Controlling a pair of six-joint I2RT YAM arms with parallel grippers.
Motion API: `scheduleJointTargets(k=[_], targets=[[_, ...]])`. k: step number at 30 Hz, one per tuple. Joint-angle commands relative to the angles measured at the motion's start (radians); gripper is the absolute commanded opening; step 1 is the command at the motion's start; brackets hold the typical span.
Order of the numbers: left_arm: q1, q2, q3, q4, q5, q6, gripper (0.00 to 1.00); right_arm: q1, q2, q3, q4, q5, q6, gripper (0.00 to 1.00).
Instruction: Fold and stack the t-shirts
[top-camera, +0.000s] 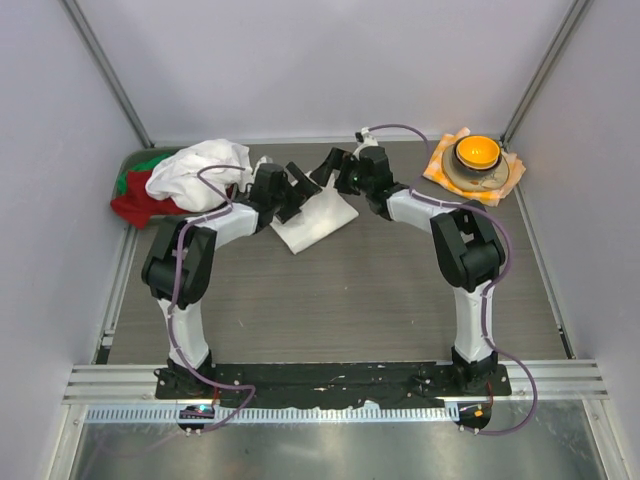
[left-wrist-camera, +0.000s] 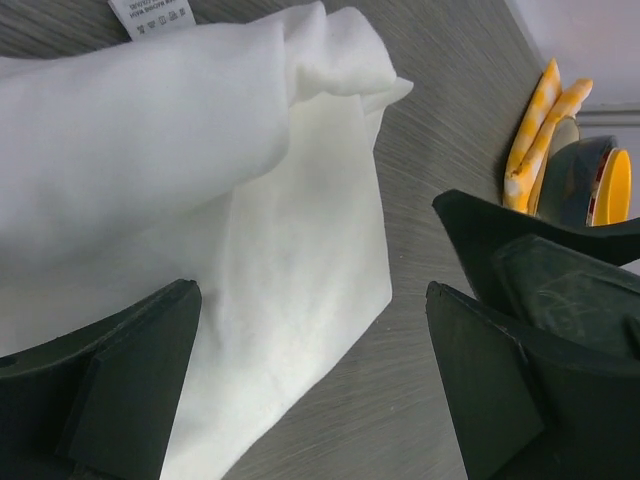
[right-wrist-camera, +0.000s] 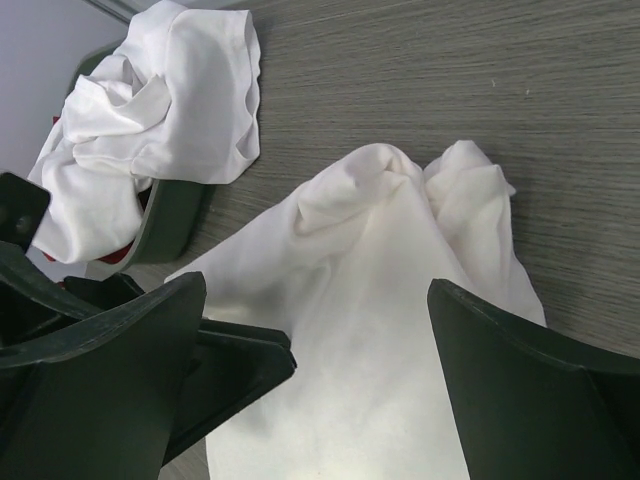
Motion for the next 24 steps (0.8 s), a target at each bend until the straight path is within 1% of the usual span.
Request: scheduleJointTargets(k=[1, 2, 8, 12, 15, 19, 22, 23, 24], targets=[[0.003, 0.047, -0.053, 0.204, 0.061, -0.059, 1.0, -0.01, -0.034, 0.036, 0.056, -0.043, 0.001, 1.0], [-0.006, 0.05, -0.104, 0.239, 0.063, -0.066, 1.0, -0.01, -0.036, 0.029, 0.047, -0.038, -0.006, 1.0], [-0.048, 0.064, -0.295, 0.344, 0.076, -0.056, 1.0, -0.035, -0.089, -0.033, 0.008, -0.009, -0.029, 1.0], [-0.085, 0.069, -0.383, 0.399, 0.122, -0.04, 1.0, -0.038, -0.138, -0.053, -0.048, 0.025, -0.051, 1.0], [-0.131, 0.044, -0.44, 0.405, 0.173, -0.016, 1.0, -0.04, -0.193, -0.076, -0.105, 0.045, -0.072, 1.0], [-0.235, -0.029, -0.532, 0.405, 0.198, 0.016, 1.0, -0.041, -0.269, -0.123, -0.171, 0.088, -0.095, 1.0], [-0.292, -0.114, -0.596, 0.398, 0.201, 0.036, 1.0, -0.04, -0.342, -0.151, -0.248, 0.114, -0.103, 1.0], [-0.301, -0.172, -0.609, 0.378, 0.202, 0.042, 1.0, -0.04, -0.364, -0.177, -0.263, 0.12, -0.109, 1.0], [-0.31, -0.201, -0.619, 0.364, 0.207, 0.05, 1.0, -0.04, -0.414, -0.188, -0.307, 0.131, -0.115, 1.0]])
